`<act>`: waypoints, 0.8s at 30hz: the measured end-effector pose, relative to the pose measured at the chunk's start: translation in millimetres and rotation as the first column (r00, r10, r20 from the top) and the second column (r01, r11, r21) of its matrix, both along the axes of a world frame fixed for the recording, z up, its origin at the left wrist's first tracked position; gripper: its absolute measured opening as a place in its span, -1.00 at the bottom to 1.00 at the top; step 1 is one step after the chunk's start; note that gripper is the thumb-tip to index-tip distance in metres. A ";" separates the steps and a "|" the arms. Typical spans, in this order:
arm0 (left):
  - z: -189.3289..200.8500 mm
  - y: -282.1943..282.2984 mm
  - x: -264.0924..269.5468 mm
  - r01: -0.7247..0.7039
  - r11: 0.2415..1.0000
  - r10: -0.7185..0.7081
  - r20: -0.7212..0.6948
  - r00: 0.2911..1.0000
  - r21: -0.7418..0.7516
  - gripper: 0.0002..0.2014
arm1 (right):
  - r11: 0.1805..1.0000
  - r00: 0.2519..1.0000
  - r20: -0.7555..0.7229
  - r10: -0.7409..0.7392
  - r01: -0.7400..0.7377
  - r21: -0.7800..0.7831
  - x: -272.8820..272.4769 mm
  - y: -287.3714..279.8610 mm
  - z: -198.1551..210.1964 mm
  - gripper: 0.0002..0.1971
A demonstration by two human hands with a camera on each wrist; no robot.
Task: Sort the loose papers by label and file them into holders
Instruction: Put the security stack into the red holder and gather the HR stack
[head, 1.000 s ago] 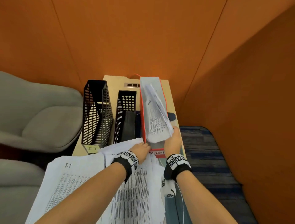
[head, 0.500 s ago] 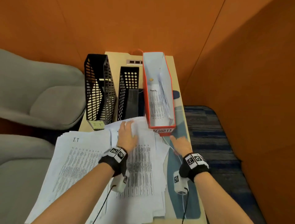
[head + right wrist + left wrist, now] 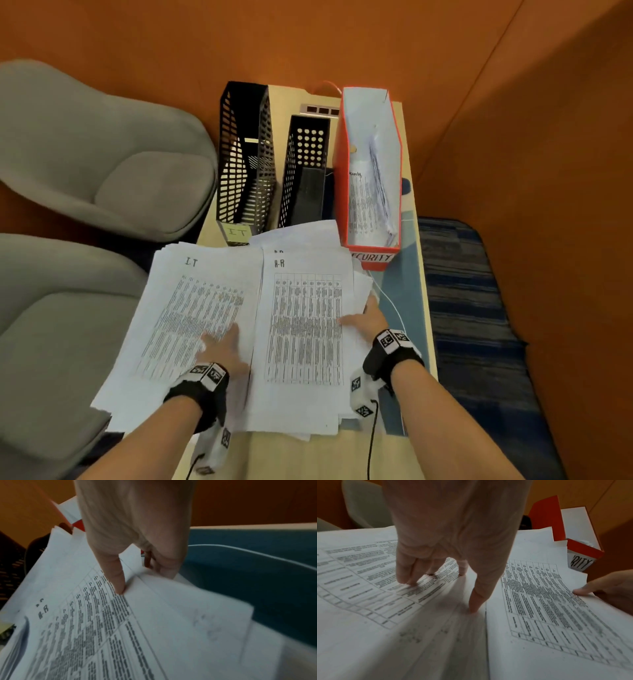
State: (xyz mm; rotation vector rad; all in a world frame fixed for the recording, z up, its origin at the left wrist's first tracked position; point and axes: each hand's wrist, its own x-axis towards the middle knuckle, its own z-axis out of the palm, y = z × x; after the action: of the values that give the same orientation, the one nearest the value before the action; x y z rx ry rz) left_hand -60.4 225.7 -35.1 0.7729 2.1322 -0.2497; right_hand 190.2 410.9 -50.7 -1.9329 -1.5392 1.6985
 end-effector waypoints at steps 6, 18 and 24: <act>9.1 -6.4 -12.9 0.120 0.993 -0.117 -0.094 0.989 0.020 -0.20 | 0.993 0.996 -0.022 -0.087 0.084 -0.086 -12.4 19.2 -31.6 0.19; -1.4 -9.9 -31.1 0.152 0.987 -0.147 -0.079 0.986 0.059 0.00 | 0.962 0.993 -0.075 -0.086 0.063 -0.267 -22.2 32.0 -29.2 -0.09; -1.5 -11.5 -33.3 0.162 0.983 -0.159 -0.045 0.986 0.081 -0.03 | 0.990 0.995 0.096 -0.026 0.039 -0.134 -48.9 -18.3 21.7 -0.50</act>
State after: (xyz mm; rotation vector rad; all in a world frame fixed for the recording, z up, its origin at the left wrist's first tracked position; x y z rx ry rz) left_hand -93.6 214.2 -36.6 0.9985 2.1298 -0.2627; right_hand 141.4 392.6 -29.0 -2.1203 -1.4481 1.7656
